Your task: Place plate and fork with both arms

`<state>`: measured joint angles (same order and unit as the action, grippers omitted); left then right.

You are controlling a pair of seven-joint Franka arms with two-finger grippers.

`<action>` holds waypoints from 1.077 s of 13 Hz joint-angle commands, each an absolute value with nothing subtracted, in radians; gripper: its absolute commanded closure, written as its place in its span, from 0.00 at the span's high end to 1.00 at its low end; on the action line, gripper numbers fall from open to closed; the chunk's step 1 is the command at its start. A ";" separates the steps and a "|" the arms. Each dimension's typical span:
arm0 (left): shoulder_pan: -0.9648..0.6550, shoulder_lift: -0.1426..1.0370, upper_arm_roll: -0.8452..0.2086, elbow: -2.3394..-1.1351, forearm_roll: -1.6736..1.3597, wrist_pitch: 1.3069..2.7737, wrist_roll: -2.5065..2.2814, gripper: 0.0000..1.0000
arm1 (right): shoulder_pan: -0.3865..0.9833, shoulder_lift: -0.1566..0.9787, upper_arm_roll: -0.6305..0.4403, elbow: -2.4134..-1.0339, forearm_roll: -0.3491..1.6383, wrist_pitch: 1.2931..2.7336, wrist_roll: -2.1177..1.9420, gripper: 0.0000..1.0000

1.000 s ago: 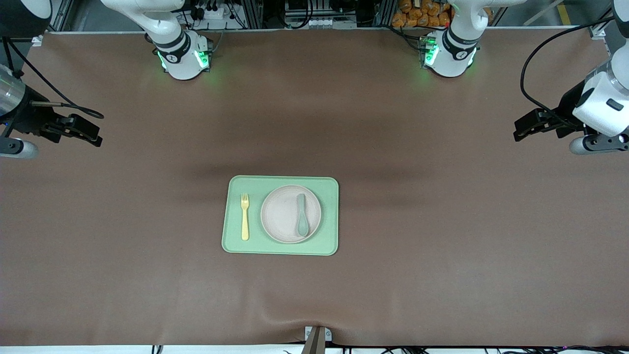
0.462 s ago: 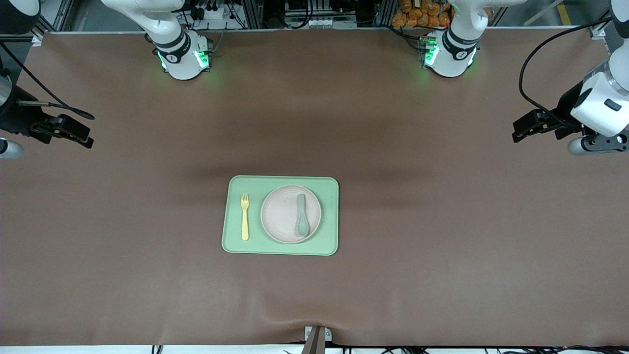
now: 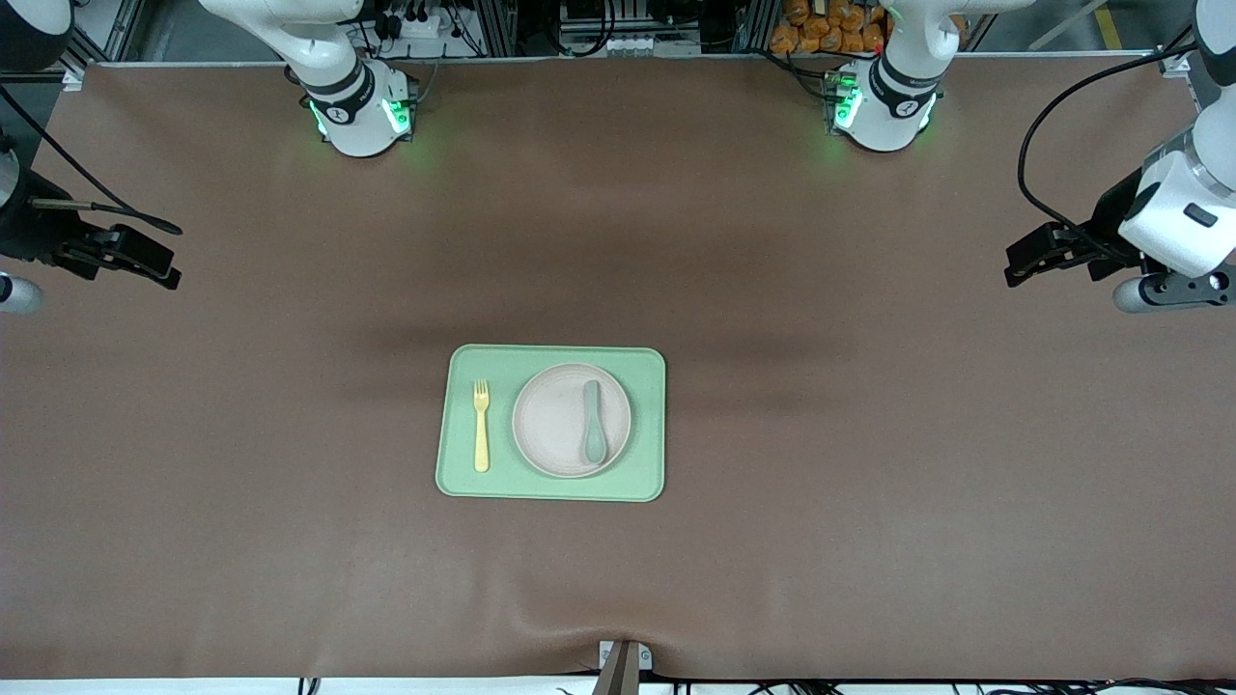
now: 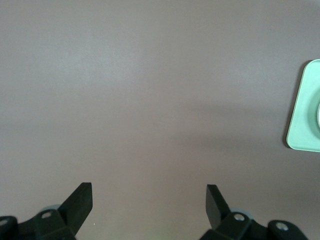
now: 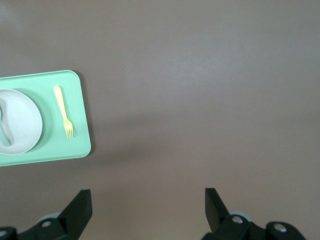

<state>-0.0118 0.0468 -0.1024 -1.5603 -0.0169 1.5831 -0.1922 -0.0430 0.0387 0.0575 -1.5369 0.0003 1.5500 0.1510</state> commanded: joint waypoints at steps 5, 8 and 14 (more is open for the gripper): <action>-0.012 0.041 -0.106 -1.571 -0.014 1.595 -0.179 1.00 | -0.074 0.060 0.080 -1.508 0.008 1.529 0.140 1.00; -0.009 0.040 -0.106 -1.571 -0.014 1.592 -0.179 1.00 | -0.075 0.061 0.080 -1.508 0.020 1.529 0.140 1.00; -0.009 0.031 -0.106 -1.566 0.000 1.565 -0.178 1.00 | -0.094 0.061 0.078 -1.508 0.040 1.528 0.140 1.00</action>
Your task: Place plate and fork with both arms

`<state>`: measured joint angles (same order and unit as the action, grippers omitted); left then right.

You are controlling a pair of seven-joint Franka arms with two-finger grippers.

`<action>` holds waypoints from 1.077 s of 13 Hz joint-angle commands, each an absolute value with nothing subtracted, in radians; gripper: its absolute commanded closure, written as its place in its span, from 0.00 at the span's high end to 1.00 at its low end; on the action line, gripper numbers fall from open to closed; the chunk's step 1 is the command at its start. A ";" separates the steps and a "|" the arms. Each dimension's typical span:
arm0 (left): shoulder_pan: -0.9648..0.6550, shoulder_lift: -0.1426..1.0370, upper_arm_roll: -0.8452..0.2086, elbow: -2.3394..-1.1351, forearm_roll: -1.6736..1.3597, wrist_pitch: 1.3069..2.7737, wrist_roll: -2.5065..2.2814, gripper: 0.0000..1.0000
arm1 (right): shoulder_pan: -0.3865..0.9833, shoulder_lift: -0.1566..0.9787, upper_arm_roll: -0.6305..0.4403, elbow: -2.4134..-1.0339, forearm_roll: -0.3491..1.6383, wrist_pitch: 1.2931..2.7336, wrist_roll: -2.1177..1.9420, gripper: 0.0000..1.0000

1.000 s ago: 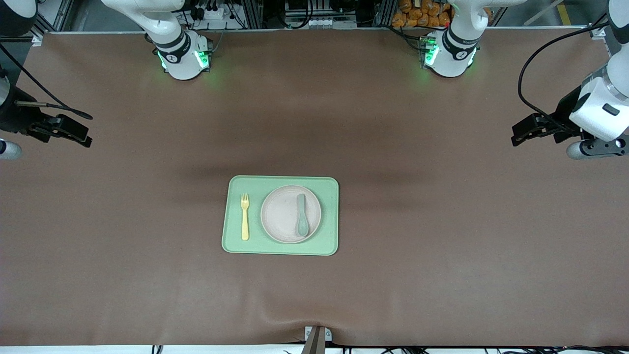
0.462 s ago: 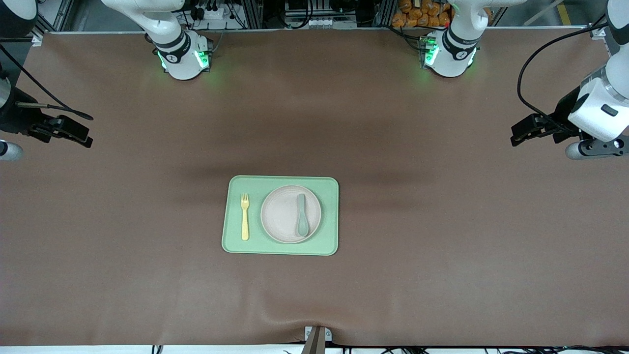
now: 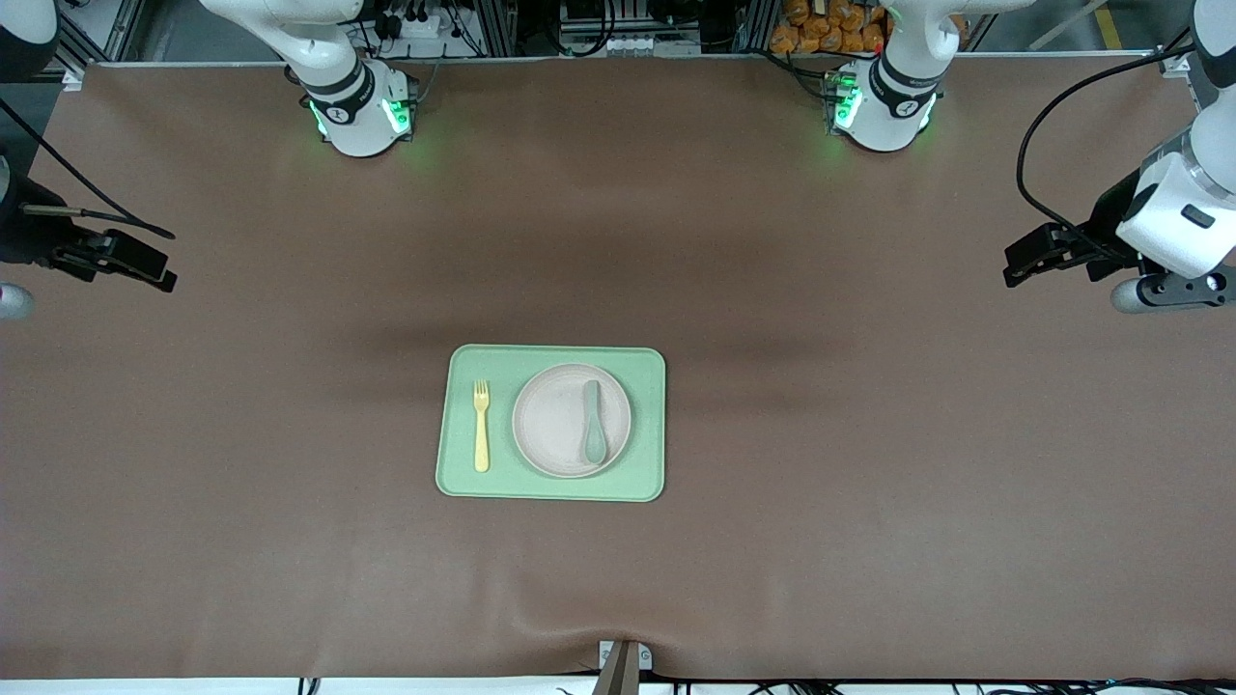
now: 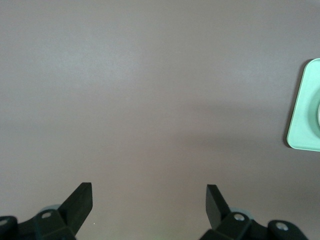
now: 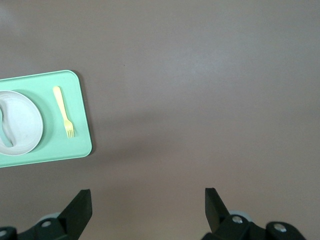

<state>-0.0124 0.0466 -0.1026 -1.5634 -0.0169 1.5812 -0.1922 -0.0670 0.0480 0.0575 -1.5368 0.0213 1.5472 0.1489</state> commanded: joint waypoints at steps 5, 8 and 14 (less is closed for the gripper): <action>-0.003 0.014 -0.100 -1.565 0.018 1.554 -0.144 1.00 | -0.094 0.061 0.078 -1.508 0.043 1.523 0.140 1.00; -0.003 -0.018 -0.104 -1.569 0.032 1.531 -0.143 1.00 | -0.092 0.061 0.078 -1.508 0.043 1.523 0.140 1.00; 0.008 -0.026 -0.094 -1.545 0.032 1.516 -0.115 1.00 | -0.092 0.061 0.078 -1.508 0.043 1.520 0.140 1.00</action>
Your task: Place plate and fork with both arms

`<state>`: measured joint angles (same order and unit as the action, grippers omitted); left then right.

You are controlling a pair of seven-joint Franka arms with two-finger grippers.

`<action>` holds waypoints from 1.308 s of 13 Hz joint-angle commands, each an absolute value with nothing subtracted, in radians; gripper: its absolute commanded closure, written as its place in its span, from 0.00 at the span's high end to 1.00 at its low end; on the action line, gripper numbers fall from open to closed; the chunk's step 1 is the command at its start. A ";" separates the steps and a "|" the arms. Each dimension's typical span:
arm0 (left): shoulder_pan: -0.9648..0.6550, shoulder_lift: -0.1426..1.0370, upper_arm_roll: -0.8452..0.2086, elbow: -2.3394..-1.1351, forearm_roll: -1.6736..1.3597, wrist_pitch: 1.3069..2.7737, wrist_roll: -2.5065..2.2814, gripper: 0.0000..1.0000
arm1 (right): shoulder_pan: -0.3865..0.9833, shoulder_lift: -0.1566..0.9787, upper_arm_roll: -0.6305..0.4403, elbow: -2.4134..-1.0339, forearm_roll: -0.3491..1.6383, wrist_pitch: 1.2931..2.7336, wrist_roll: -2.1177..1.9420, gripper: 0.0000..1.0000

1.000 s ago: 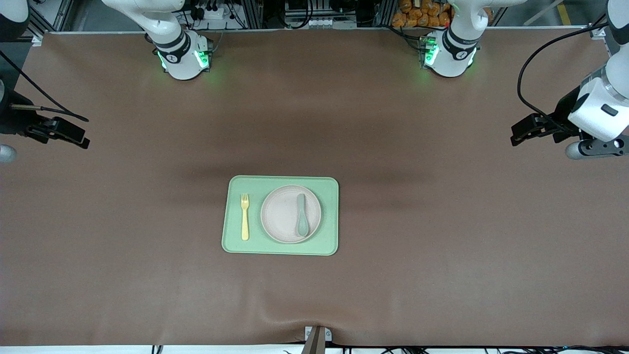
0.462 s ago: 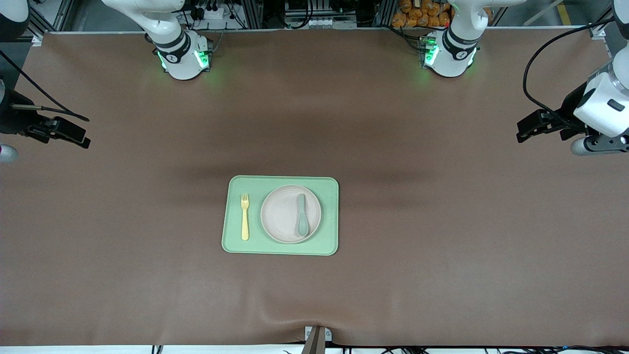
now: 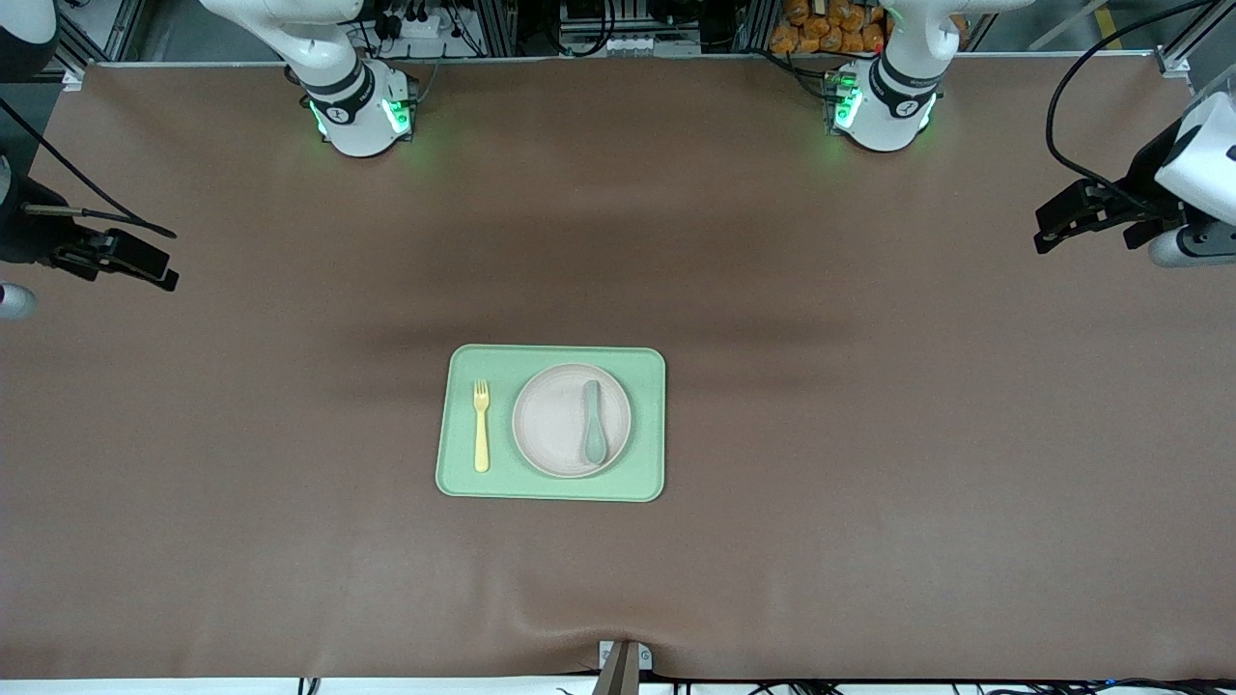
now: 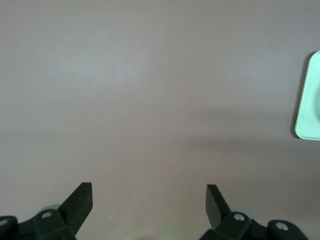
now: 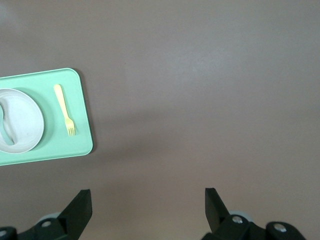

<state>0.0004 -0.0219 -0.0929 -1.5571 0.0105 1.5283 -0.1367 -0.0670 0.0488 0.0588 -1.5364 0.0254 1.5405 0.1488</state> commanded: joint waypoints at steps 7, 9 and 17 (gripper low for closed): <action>0.008 -0.015 -0.100 -1.519 0.034 1.516 -0.120 1.00 | -0.092 0.061 0.078 -1.509 0.043 1.520 0.140 1.00; 0.008 -0.017 -0.100 -1.519 0.032 1.514 -0.118 1.00 | -0.092 0.061 0.078 -1.509 0.043 1.520 0.140 1.00; 0.009 -0.017 -0.100 -1.519 0.025 1.505 -0.115 1.00 | -0.092 0.061 0.078 -1.509 0.052 1.519 0.140 1.00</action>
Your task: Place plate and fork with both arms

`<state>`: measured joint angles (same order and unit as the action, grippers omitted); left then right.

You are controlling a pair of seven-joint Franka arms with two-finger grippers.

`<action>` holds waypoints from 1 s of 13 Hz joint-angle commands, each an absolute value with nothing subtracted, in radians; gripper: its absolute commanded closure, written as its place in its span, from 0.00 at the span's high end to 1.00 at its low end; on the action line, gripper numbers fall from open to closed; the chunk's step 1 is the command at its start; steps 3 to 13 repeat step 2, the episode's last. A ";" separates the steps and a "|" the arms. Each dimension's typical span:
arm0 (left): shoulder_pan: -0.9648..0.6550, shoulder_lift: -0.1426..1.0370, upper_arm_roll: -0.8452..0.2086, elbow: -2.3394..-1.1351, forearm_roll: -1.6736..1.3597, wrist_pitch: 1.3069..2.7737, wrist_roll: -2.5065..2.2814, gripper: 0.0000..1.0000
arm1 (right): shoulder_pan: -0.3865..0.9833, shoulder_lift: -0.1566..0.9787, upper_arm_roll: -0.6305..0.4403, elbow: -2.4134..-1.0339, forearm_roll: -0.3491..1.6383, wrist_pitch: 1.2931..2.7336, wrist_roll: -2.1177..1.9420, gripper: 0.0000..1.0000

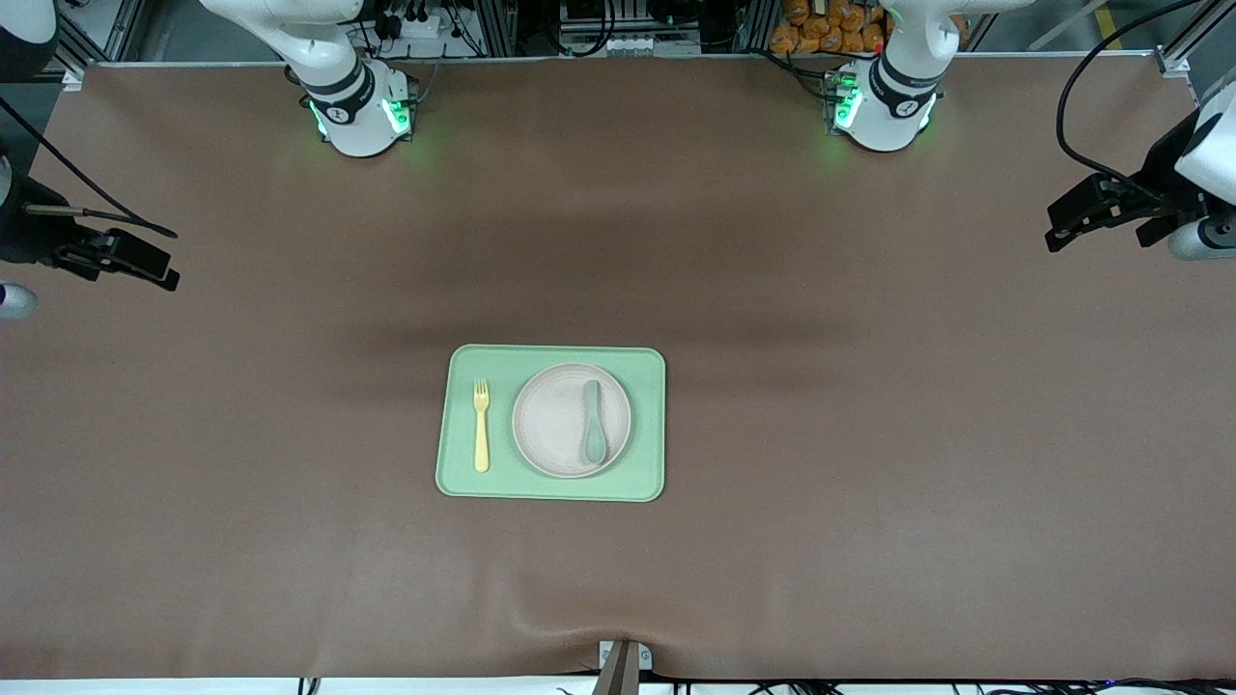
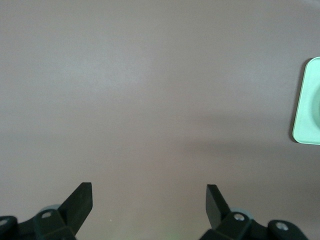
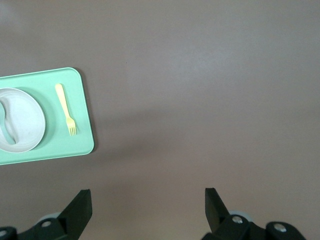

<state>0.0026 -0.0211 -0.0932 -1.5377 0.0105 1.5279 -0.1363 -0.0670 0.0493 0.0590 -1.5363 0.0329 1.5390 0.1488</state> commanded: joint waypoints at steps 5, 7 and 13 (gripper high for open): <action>0.009 -0.018 -0.097 -1.519 0.026 1.499 -0.112 1.00 | -0.094 0.061 0.078 -1.509 0.052 1.519 0.140 1.00; 0.009 -0.018 -0.097 -1.519 0.026 1.499 -0.112 1.00 | -0.094 0.061 0.078 -1.509 0.052 1.519 0.140 1.00; 0.009 -0.018 -0.097 -1.519 0.026 1.499 -0.112 1.00 | -0.094 0.061 0.078 -1.509 0.052 1.519 0.140 1.00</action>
